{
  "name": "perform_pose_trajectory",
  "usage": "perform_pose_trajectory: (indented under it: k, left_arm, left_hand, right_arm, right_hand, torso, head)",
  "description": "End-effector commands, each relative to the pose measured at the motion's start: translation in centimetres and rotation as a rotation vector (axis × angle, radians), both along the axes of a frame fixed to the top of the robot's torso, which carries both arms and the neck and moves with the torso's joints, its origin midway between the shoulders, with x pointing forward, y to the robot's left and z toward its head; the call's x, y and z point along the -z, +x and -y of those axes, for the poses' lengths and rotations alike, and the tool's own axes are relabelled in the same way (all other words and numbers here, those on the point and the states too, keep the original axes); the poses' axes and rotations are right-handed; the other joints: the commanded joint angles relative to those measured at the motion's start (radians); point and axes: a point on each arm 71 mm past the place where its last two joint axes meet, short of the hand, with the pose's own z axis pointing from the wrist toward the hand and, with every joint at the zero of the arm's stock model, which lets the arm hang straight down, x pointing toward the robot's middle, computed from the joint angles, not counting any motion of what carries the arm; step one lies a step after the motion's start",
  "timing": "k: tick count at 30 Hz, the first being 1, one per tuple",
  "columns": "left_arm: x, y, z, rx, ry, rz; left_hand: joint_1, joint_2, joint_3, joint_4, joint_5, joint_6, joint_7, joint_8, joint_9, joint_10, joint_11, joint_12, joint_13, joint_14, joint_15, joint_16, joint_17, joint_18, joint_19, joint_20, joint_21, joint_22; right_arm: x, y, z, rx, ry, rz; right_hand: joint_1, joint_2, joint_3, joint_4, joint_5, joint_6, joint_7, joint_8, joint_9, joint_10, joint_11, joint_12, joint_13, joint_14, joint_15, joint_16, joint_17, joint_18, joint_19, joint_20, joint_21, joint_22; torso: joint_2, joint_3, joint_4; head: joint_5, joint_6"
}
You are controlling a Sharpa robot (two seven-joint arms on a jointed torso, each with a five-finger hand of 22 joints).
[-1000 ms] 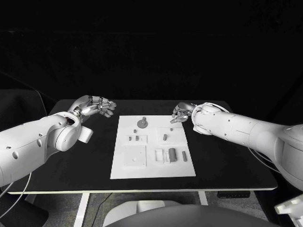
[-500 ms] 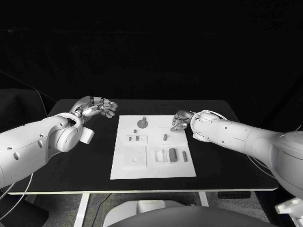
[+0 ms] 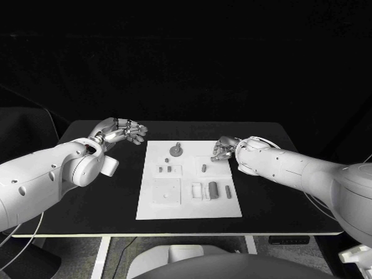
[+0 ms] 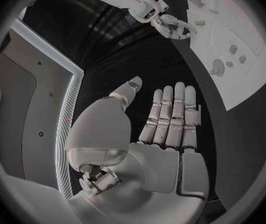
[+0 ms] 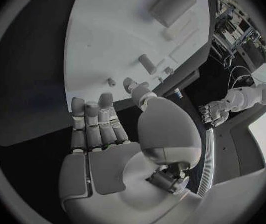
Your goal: Assemble the parts on the task board
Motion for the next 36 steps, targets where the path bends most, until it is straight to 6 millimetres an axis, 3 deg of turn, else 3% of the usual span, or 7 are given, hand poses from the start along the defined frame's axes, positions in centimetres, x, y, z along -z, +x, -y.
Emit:
perform_pose_trajectory:
  k: [1,10,18,36]
  left_arm:
    - [-0.20,-0.12,0.14,0.004,-0.017,0.004]
    - [-0.33,-0.22,0.28,0.007,-0.022,0.005]
    - [-0.38,-0.33,0.36,0.009,-0.024,0.005]
    - [-0.52,-0.49,0.38,0.012,-0.027,0.003]
  left_hand:
    - [-0.002,0.010,-0.006,0.002,0.004,0.002,0.005,0.004,0.001,0.003,0.005,-0.003,0.001,-0.007,0.002,-0.004,-0.001,-0.011,-0.004,0.001,-0.004,0.001]
    - [-0.002,0.011,-0.006,0.003,0.004,0.002,0.005,0.004,0.001,0.004,0.005,-0.003,0.001,-0.007,0.002,-0.004,-0.002,-0.012,-0.004,0.001,-0.005,0.001]
    - [-0.002,0.011,-0.006,0.003,0.004,0.002,0.006,0.004,0.001,0.004,0.006,-0.003,0.002,-0.007,0.002,-0.004,-0.002,-0.012,-0.004,0.001,-0.005,0.001]
    - [-0.002,0.013,-0.005,0.003,0.004,0.003,0.006,0.004,0.001,0.006,0.006,-0.003,0.002,-0.006,0.002,-0.005,-0.002,-0.012,-0.004,0.001,-0.006,0.001]
  right_arm:
    - [-0.02,0.04,0.11,0.001,-0.013,0.007]
    - [0.05,0.17,-0.42,-0.002,-0.008,0.010]
    - [0.08,0.23,-0.62,-0.001,-0.006,0.011]
    - [0.34,0.27,-0.40,0.011,-0.017,-0.013]
  right_hand:
    - [0.007,0.001,0.001,-0.003,-0.001,0.004,0.001,0.002,0.000,0.007,0.002,0.003,-0.002,0.006,-0.004,0.005,-0.001,0.000,0.005,-0.002,0.005,-0.001]
    - [0.009,0.006,0.003,-0.002,0.000,0.002,0.001,0.001,0.000,0.008,0.002,0.004,-0.002,0.007,-0.004,0.005,-0.002,0.000,0.006,-0.002,0.005,-0.001]
    - [0.015,0.017,0.008,0.001,0.000,0.002,0.000,0.001,0.000,0.010,0.002,0.004,-0.003,0.009,-0.005,0.006,-0.002,0.000,0.008,-0.002,0.006,-0.001]
    - [0.029,0.039,0.020,0.001,0.001,0.006,0.000,0.002,0.001,0.012,0.001,0.004,-0.005,0.012,-0.006,0.006,-0.003,0.001,0.010,-0.002,0.006,-0.003]
  torso:
    - [0.004,-0.0003,-0.0004]
    - [0.008,-0.0005,0.0026]
    - [0.012,-0.0012,0.0096]
    - [0.018,0.0009,0.0070]
  head:
    - [0.002,0.001]
    - [0.003,0.000]
    - [0.002,-0.001]
    - [0.010,-0.003]
